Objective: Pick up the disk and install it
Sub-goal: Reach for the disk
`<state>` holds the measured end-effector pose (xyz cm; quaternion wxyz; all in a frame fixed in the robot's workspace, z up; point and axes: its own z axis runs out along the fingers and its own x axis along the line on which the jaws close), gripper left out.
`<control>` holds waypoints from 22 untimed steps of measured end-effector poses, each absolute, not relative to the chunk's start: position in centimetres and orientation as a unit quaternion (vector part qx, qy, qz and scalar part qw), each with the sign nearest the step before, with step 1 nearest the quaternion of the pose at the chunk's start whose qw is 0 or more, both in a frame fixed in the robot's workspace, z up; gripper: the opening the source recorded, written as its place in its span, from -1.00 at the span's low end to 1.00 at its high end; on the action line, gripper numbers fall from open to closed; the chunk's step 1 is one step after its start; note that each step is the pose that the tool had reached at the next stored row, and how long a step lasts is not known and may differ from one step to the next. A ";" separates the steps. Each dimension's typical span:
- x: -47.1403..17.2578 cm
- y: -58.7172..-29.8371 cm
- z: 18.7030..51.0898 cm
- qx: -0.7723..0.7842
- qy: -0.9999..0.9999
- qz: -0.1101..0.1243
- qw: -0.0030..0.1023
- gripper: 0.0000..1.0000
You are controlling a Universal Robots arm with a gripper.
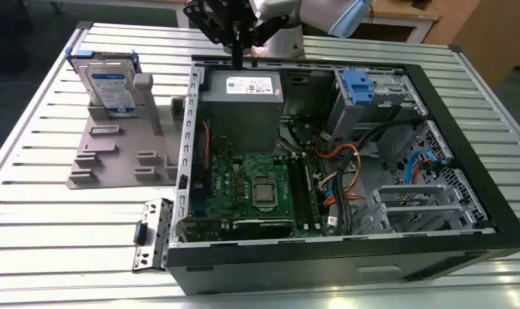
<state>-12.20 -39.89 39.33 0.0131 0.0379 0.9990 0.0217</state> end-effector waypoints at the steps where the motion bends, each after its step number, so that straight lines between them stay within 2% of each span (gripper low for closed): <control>1: -12.2 -39.9 39.3 0.038 0.999 0.022 0.013 -0.80; 22: -13.6 -39.9 39.3 0.038 0.999 0.022 0.013 -0.80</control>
